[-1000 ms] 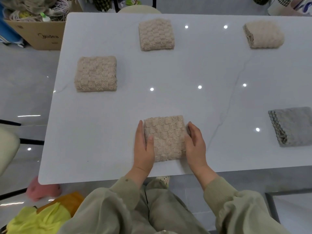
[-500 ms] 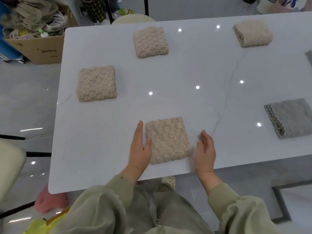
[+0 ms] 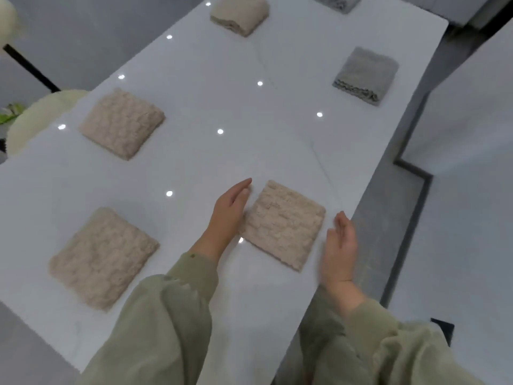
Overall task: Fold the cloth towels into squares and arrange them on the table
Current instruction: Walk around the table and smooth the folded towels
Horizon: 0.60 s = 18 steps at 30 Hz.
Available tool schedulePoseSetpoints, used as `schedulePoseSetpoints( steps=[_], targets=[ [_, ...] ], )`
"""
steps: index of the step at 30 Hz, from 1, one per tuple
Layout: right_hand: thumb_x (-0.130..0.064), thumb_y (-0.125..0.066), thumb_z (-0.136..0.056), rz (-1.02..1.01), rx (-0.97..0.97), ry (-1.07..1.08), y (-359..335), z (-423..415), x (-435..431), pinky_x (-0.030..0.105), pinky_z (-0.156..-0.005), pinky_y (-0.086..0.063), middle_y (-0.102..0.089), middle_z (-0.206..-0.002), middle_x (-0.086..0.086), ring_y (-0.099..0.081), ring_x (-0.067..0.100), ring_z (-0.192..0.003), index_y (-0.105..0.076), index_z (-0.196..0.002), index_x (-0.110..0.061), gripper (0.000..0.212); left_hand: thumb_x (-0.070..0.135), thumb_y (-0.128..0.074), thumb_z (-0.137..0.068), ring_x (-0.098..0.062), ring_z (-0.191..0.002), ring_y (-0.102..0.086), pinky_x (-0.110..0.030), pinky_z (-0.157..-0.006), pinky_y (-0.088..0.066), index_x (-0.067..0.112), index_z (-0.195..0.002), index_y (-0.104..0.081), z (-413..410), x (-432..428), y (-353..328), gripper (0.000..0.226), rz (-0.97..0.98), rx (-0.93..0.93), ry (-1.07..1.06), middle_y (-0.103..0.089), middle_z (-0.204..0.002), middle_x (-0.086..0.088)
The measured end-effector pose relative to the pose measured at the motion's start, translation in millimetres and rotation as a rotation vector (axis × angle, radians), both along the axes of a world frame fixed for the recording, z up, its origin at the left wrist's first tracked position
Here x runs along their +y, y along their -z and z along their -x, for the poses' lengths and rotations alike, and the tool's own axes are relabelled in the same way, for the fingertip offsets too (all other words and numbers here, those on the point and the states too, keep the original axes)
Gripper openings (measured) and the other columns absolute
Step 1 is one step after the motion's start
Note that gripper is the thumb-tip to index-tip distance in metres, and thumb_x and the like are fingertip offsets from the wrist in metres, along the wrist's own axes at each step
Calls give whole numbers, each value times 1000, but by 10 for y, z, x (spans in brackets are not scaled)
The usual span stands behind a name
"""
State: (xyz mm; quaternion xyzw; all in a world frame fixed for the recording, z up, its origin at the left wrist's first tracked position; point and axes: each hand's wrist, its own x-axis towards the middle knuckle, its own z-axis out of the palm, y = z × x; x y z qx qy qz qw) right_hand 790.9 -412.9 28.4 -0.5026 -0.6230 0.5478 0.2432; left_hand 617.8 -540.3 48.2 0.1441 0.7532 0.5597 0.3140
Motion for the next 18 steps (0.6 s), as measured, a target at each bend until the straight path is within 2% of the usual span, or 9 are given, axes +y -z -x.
schedulePoseSetpoints(
  steps=[2, 4, 7, 9, 11, 12, 14, 16, 18],
  targets=[
    [-4, -39, -98, 47, 46, 88, 24, 46, -219, 25, -112, -26, -36, -148, 3, -33, 12, -137, -31, -144, -7, 47, 25, -39, -101, -3, -127, -42, -13, -100, -30, 17, -136, -49, 86, 53, 22, 37, -21, 4, 89, -49, -138, 7],
    [-9, -42, -98, 61, 79, 153, 40, 143, -359, 28, -114, -26, -34, -149, 3, -32, 11, -138, -28, -146, -7, 50, 25, -38, -101, -2, -127, -41, -4, -95, -30, 17, -137, -47, 146, 124, 44, 38, -30, 11, 167, -48, -138, 8],
    [-18, -45, -93, 43, 100, 224, 59, 287, -452, 26, -114, -26, -33, -150, 2, -31, 11, -139, -27, -146, -9, 57, 27, -39, -101, 0, -127, -40, 0, -93, -31, 19, -140, -44, 157, 206, 94, 40, -51, -48, 280, -45, -140, 10],
    [-14, -43, -95, 31, 102, 238, 48, 352, -467, 12, -109, -25, -34, -149, 0, -31, 9, -138, -28, -146, -10, 53, 29, -39, -101, -1, -130, -38, -11, -103, -29, 20, -141, -42, 139, 224, 124, 41, -58, -63, 309, -43, -143, 10],
    [-26, -41, -91, 5, 58, 213, 2, 421, -470, -4, -97, -22, -36, -145, -7, -32, 2, -132, -29, -147, -11, 59, 29, -38, -101, -1, -133, -35, -17, -109, -26, 20, -143, -40, 129, 233, 131, 43, -52, -62, 298, -40, -146, 10],
    [-32, -39, -86, 2, 47, 203, -17, 451, -475, -7, -93, -21, -36, -143, -9, -31, -1, -129, -29, -147, -13, 64, 28, -38, -101, -1, -133, -34, -16, -109, -25, 19, -143, -39, 124, 237, 126, 43, -47, -60, 295, -39, -147, 10],
    [-35, -36, -82, 2, 33, 199, -37, 501, -492, -5, -94, -21, -36, -144, -10, -31, -4, -126, -29, -147, -15, 68, 26, -38, -101, 0, -133, -33, -7, -104, -25, 17, -144, -38, 110, 253, 120, 43, -47, -52, 296, -38, -147, 9],
    [-34, -36, -83, -11, 22, 200, -46, 522, -502, 5, -101, -22, -35, -147, -7, -30, -3, -128, -29, -147, -16, 67, 24, -38, -101, 3, -130, -34, 3, -96, -26, 15, -144, -37, 77, 266, 115, 44, -50, -47, 296, -38, -148, 7],
    [-27, -41, -90, -21, 17, 204, -43, 520, -501, 12, -105, -23, -35, -149, -5, -30, 0, -131, -29, -146, -16, 59, 22, -38, -101, 3, -128, -34, 6, -92, -27, 13, -145, -35, 34, 281, 113, 44, -52, -55, 299, -37, -148, 6]
  ],
)
